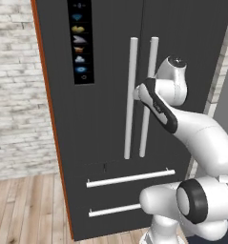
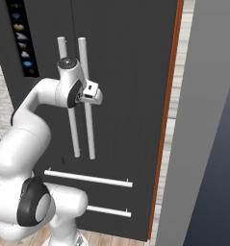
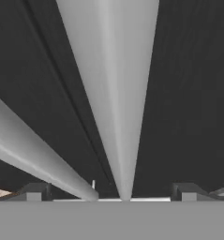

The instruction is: There is a bowl on the dining counter. Grab a lemon wedge from the fridge and place it in the bowl. Then get the liquor bottle and glass cup from the cabinet and place them next to the bowl.

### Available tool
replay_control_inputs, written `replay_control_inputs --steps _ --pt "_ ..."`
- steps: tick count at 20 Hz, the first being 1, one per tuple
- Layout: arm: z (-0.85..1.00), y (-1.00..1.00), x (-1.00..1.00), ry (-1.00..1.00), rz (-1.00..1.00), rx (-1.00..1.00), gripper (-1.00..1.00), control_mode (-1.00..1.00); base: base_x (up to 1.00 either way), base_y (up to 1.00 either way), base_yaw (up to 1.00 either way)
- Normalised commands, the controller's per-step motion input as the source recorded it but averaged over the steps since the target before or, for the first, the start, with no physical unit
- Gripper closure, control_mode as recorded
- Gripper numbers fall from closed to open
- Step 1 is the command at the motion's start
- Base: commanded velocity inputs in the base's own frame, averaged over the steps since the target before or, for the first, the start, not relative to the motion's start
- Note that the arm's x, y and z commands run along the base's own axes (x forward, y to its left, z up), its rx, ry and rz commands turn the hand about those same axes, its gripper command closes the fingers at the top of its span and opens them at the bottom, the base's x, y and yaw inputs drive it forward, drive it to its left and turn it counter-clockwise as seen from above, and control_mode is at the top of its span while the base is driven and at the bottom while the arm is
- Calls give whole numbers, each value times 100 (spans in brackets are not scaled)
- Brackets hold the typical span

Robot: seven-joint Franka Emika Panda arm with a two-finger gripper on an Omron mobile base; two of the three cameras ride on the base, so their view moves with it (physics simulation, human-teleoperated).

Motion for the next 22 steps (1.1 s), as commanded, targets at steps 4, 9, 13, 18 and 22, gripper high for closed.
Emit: replay_control_inputs --steps 4,9,13,18,22 --pt "0 0 41 0 0 0 -100 -100 0 0 0" --pt "-4 0 39 -1 0 0 -100 -100 0 0 0" --pt "-11 0 27 -7 0 0 -100 -100 0 0 0" --pt "-20 -2 11 -18 0 0 -100 -100 0 0 0" --pt "-28 -5 3 -26 0 0 -100 -100 0 0 0"
